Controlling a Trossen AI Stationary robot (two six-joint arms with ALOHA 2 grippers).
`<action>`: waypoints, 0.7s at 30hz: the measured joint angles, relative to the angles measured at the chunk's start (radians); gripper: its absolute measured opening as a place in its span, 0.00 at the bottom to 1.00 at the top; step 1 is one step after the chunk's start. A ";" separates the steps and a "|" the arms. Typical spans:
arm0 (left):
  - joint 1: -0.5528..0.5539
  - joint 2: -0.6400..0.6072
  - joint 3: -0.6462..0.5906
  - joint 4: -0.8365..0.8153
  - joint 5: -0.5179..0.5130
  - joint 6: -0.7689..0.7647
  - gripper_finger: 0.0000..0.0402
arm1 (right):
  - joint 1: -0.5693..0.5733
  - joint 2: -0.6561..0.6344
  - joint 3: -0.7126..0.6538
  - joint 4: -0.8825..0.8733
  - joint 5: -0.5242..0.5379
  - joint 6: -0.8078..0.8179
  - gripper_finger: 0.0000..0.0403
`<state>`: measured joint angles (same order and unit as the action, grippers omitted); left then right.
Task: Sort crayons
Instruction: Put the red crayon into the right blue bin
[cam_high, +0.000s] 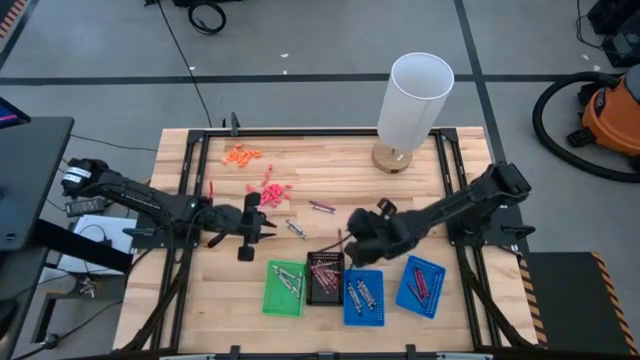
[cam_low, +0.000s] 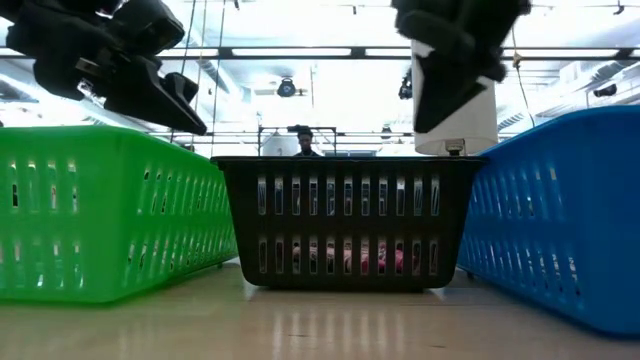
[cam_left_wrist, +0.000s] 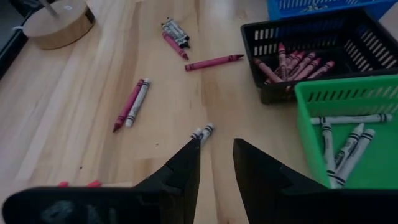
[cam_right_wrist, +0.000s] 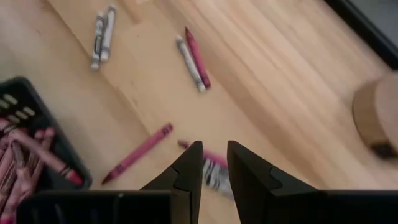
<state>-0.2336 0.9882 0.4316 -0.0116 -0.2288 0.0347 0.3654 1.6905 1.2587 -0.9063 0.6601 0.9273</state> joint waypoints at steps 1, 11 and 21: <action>-0.006 0.000 0.000 0.000 -0.002 -0.005 0.26 | -0.016 0.000 0.000 0.018 -0.001 -0.034 0.21; -0.047 0.000 -0.159 0.326 -0.003 -0.016 0.26 | -0.168 0.000 0.000 0.216 -0.062 -0.343 0.21; -0.036 0.000 -0.291 0.513 -0.012 -0.026 0.26 | -0.278 0.057 0.000 0.436 -0.156 -0.580 0.21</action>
<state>-0.2699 0.9882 0.1408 0.5016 -0.2411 0.0083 0.0875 1.7477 1.2587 -0.4700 0.5040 0.3473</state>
